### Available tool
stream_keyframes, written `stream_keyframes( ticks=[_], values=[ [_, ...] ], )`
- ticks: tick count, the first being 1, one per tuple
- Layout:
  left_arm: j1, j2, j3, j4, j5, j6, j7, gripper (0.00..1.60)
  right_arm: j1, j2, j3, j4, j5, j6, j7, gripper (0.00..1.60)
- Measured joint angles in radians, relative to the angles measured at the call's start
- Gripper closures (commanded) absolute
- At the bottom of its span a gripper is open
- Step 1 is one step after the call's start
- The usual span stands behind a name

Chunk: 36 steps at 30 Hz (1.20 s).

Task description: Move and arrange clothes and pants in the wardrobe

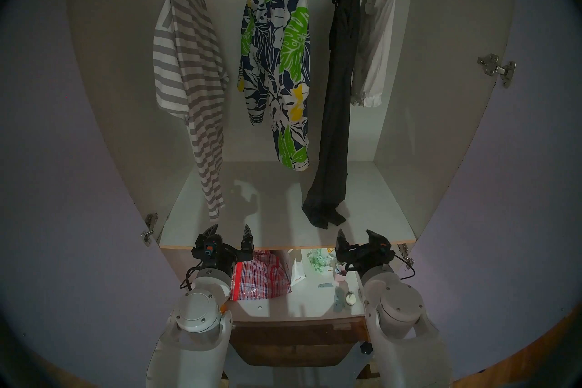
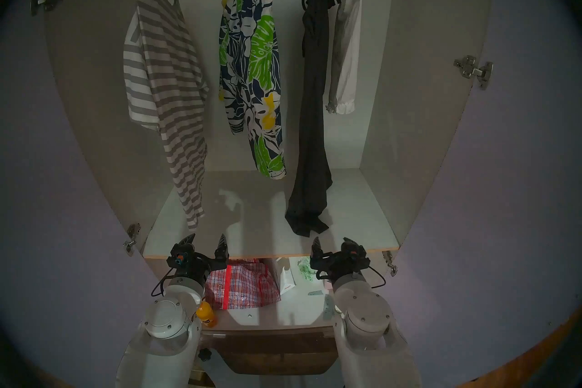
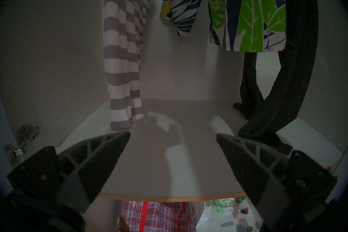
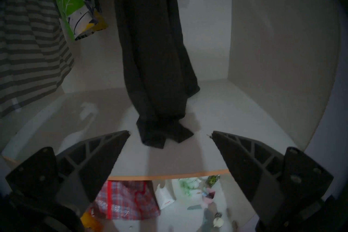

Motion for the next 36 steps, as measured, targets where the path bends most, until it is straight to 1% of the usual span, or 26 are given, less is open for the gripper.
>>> stream_keyframes(
  ticks=[1,3,5,6,8,9,12,14,15,17,19,21,24,26,28,30,34,35,36],
  values=[
    [0.000,0.000,0.000,0.000,0.000,0.000,0.000,0.00,0.007,-0.001,-0.009,-0.008,0.009,0.023,-0.003,0.00],
    [0.000,0.000,0.000,0.000,0.000,0.000,0.001,0.00,0.030,0.001,-0.026,-0.019,0.058,0.082,-0.024,0.00],
    [0.000,0.000,0.000,0.001,0.000,0.000,0.001,0.00,0.059,0.004,-0.050,-0.032,0.139,0.112,-0.055,0.00],
    [0.000,0.000,0.000,0.001,0.000,0.000,0.001,0.00,0.072,0.005,-0.060,-0.034,0.165,0.124,-0.066,0.00],
    [0.000,0.001,0.000,0.001,0.000,0.000,0.002,0.00,0.112,0.005,-0.087,-0.042,0.232,0.140,-0.116,0.00],
    [0.000,0.001,0.001,0.001,0.000,0.000,0.002,0.00,0.135,0.005,-0.098,-0.046,0.269,0.150,-0.158,0.00],
    [0.000,0.001,0.001,0.001,-0.001,0.000,0.002,0.00,0.190,0.007,-0.132,-0.048,0.360,0.152,-0.270,0.00],
    [0.000,0.001,0.001,0.001,-0.001,0.000,0.002,0.00,0.224,0.009,-0.165,-0.048,0.421,0.134,-0.342,0.00],
    [0.000,0.001,0.001,0.001,-0.001,0.000,0.002,0.00,0.235,0.009,-0.176,-0.048,0.435,0.128,-0.365,0.00],
    [0.000,0.002,0.001,0.001,-0.001,0.000,0.002,0.00,0.270,0.007,-0.203,-0.046,0.476,0.118,-0.439,0.00],
    [0.000,0.002,0.001,0.001,-0.001,0.000,0.002,0.00,0.301,0.006,-0.226,-0.042,0.494,0.105,-0.499,0.00],
    [0.000,0.002,0.001,0.001,-0.001,0.000,0.002,0.00,0.330,0.003,-0.248,-0.038,0.493,0.073,-0.566,0.00],
    [0.000,0.002,0.001,0.001,-0.001,0.000,0.003,0.00,0.341,0.002,-0.267,-0.038,0.490,-0.016,-0.656,0.00],
    [0.000,0.002,0.001,0.001,-0.002,0.000,0.003,0.00,0.349,0.002,-0.293,-0.034,0.491,-0.087,-0.719,0.00],
    [0.000,0.002,0.002,0.001,-0.002,0.000,0.003,0.00,0.367,-0.001,-0.307,-0.029,0.495,-0.126,-0.770,0.00],
    [0.000,0.002,0.002,0.001,-0.002,0.000,0.003,0.00,0.401,-0.007,-0.310,-0.025,0.511,-0.129,-0.796,0.00],
    [0.000,0.002,0.002,0.001,-0.002,0.000,0.003,0.00,0.454,-0.018,-0.313,-0.017,0.547,-0.114,-0.794,0.00],
    [0.000,0.002,0.002,0.000,-0.002,0.000,0.003,0.00,0.470,-0.023,-0.315,-0.014,0.565,-0.110,-0.801,0.00],
    [0.001,0.002,0.002,0.000,-0.002,0.000,0.003,0.00,0.488,-0.028,-0.319,-0.010,0.582,-0.108,-0.826,0.00]
  ],
)
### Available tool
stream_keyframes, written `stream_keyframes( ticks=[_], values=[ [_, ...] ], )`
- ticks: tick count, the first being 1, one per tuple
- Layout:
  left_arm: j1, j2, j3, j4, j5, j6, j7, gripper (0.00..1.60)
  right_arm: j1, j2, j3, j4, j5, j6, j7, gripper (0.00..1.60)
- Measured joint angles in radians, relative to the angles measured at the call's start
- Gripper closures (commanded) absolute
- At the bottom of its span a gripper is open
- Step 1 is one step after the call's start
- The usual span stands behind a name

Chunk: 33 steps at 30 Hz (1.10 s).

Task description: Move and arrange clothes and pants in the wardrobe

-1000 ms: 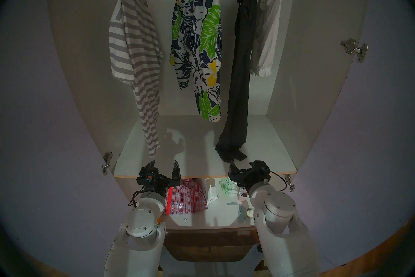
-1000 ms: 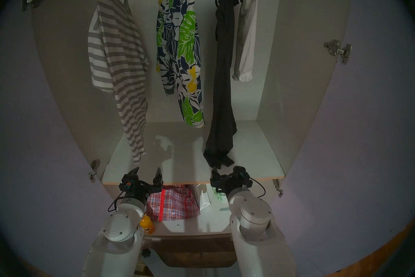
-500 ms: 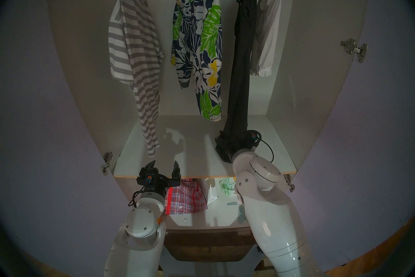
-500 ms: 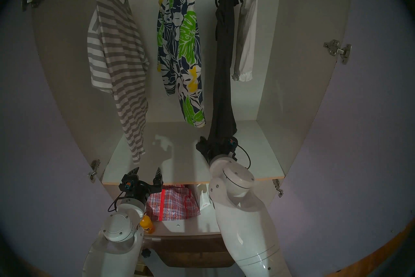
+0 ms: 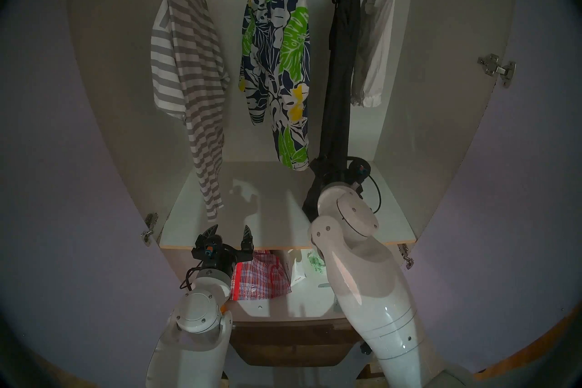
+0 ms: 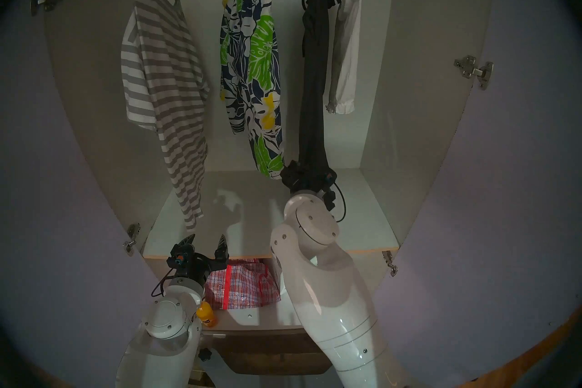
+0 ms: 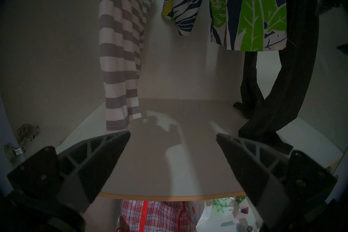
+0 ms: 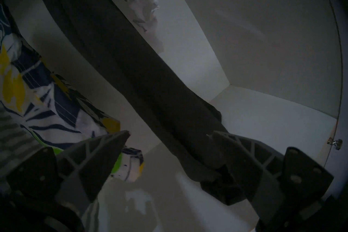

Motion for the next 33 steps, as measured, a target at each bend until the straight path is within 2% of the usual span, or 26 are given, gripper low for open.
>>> stream_keyframes(
  ticks=[7,10,14,18,26,28,31,33],
  values=[
    [0.000,0.000,0.000,0.000,0.000,0.000,0.000,0.00,0.119,-0.055,-0.005,0.050,0.170,0.017,-0.249,0.00],
    [0.000,0.001,0.001,0.000,-0.001,0.000,0.000,0.00,0.166,-0.049,-0.003,0.062,0.274,0.051,-0.258,0.00],
    [0.000,0.001,0.001,0.000,-0.001,0.000,0.000,0.00,0.204,0.024,-0.028,0.062,0.375,0.136,-0.224,0.00],
    [0.000,0.001,0.001,0.000,-0.001,0.000,0.000,0.00,0.204,0.052,-0.036,0.065,0.380,0.134,-0.220,0.00],
    [0.000,0.002,0.001,0.000,-0.001,0.000,0.001,0.00,0.199,0.049,-0.044,0.069,0.384,0.121,-0.216,0.00],
    [0.000,0.002,0.001,0.000,-0.002,0.000,0.001,0.00,0.201,0.011,-0.017,0.084,0.394,0.089,-0.234,0.00],
    [0.000,0.002,0.001,0.000,-0.002,0.000,0.001,0.00,0.207,-0.039,-0.007,0.097,0.405,0.080,-0.275,0.00],
    [0.000,0.002,0.002,0.000,-0.002,0.000,0.002,0.00,0.240,-0.092,0.010,0.149,0.432,0.071,-0.348,0.00]
  ],
)
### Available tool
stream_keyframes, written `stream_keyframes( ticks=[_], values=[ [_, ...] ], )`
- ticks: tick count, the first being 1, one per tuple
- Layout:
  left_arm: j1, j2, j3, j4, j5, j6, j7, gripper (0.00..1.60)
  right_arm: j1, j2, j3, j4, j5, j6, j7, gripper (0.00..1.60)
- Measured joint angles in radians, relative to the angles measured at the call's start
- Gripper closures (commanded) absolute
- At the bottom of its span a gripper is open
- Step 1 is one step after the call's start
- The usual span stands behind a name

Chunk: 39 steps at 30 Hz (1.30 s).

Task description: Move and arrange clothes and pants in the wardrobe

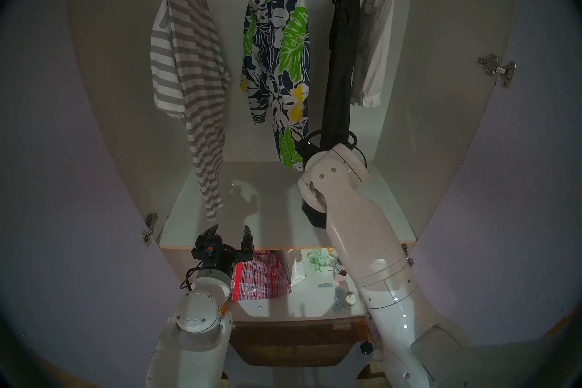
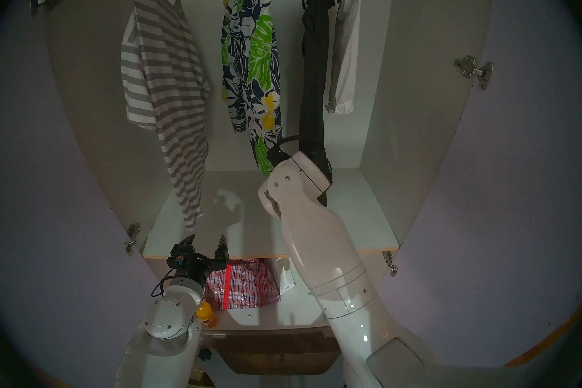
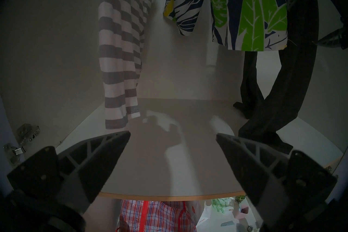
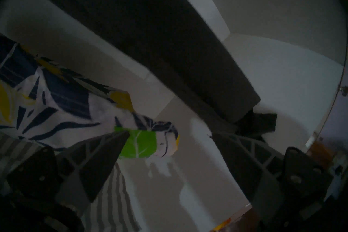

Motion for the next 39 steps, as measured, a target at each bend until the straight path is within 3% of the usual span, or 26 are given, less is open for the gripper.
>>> stream_keyframes(
  ticks=[1,2,8,10,14,20,34,39],
  values=[
    [0.000,0.000,0.000,0.000,0.000,0.000,0.000,0.00,0.009,-0.010,0.009,0.014,0.014,0.004,-0.017,0.00],
    [0.000,0.000,0.000,0.001,0.000,0.000,0.001,0.00,0.060,-0.055,0.064,0.100,0.109,0.057,-0.108,0.00],
    [0.000,0.000,0.000,0.001,0.000,0.000,0.001,0.00,0.148,-0.134,0.161,0.230,0.262,0.138,-0.276,0.00],
    [0.000,0.000,0.001,0.001,0.000,0.000,0.001,0.00,0.181,-0.153,0.174,0.242,0.280,0.143,-0.319,0.00],
    [0.000,0.001,0.001,0.000,-0.001,0.000,0.001,0.00,0.237,-0.155,0.177,0.235,0.277,0.154,-0.302,0.00],
    [0.001,0.002,0.001,0.000,-0.001,0.000,0.001,0.00,0.248,-0.158,0.181,0.248,0.263,0.160,-0.292,0.00],
    [0.001,0.003,0.002,0.000,-0.002,0.000,0.002,0.00,0.427,-0.164,0.218,0.446,0.275,0.132,-0.265,0.00],
    [0.001,0.003,0.002,0.000,-0.002,0.000,0.002,0.00,0.443,-0.160,0.255,0.494,0.283,0.126,-0.257,0.00]
  ],
)
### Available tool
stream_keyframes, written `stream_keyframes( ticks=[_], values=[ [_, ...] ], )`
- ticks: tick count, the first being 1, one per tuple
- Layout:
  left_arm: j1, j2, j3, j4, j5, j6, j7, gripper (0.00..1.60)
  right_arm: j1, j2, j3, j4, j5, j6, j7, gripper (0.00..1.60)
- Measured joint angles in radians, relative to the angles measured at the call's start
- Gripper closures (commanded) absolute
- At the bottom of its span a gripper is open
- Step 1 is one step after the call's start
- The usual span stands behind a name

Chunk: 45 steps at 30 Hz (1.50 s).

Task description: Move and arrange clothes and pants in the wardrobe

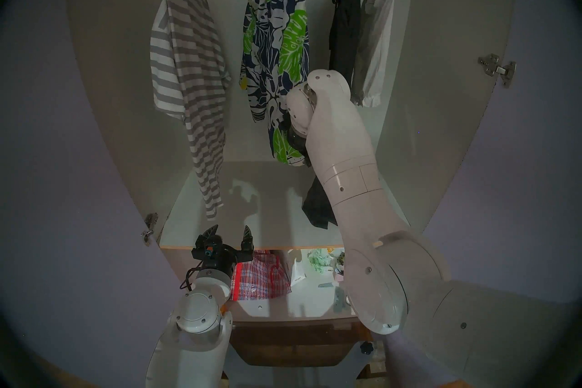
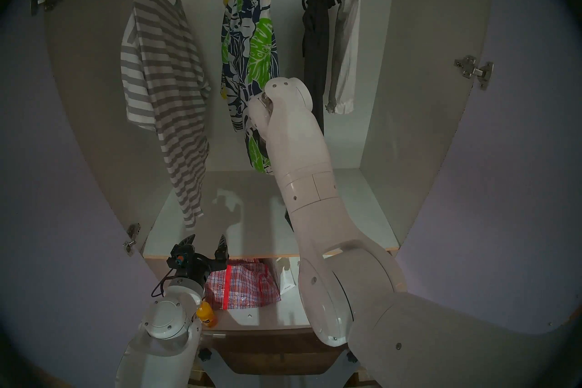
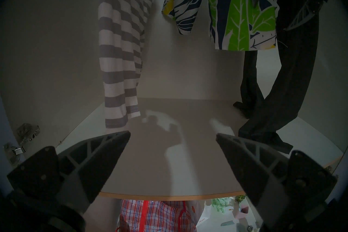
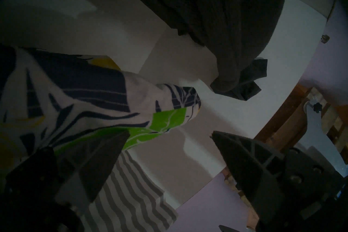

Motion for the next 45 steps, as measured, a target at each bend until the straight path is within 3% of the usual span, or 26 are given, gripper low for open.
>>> stream_keyframes(
  ticks=[13,18,21,23,28,31,32,36,41,45],
  values=[
    [0.000,0.001,0.001,0.001,-0.001,0.000,0.001,0.00,0.114,0.022,0.077,0.082,0.049,0.023,0.032,0.00],
    [0.000,0.001,0.001,0.000,-0.001,0.000,0.001,0.00,0.177,0.038,0.076,0.149,0.062,0.060,0.070,0.00],
    [0.000,0.001,0.001,0.001,-0.001,0.000,0.001,0.00,0.223,0.051,0.063,0.222,0.063,0.093,0.135,0.00],
    [0.000,0.001,0.001,0.001,-0.001,0.000,0.002,0.00,0.273,0.073,0.012,0.305,0.056,0.117,0.235,0.00],
    [0.000,0.001,0.001,0.001,-0.001,0.000,0.002,0.00,0.362,0.088,-0.060,0.467,0.032,0.116,0.409,0.00],
    [0.000,0.001,0.001,0.001,-0.001,0.000,0.003,0.00,0.394,0.091,-0.074,0.525,0.024,0.113,0.472,0.00],
    [-0.001,0.001,0.001,0.001,-0.001,0.000,0.003,0.00,0.425,0.091,-0.074,0.577,0.019,0.095,0.523,0.00],
    [-0.001,0.002,0.002,0.002,-0.001,0.000,0.003,0.00,0.483,0.088,-0.064,0.660,0.011,0.029,0.537,0.00],
    [-0.001,0.002,0.002,0.002,-0.001,0.000,0.004,0.00,0.582,0.061,-0.066,0.816,-0.008,-0.128,0.540,0.00],
    [-0.001,0.002,0.002,0.002,-0.001,0.000,0.005,0.00,0.647,0.047,-0.075,0.916,-0.013,-0.139,0.569,0.00]
  ],
)
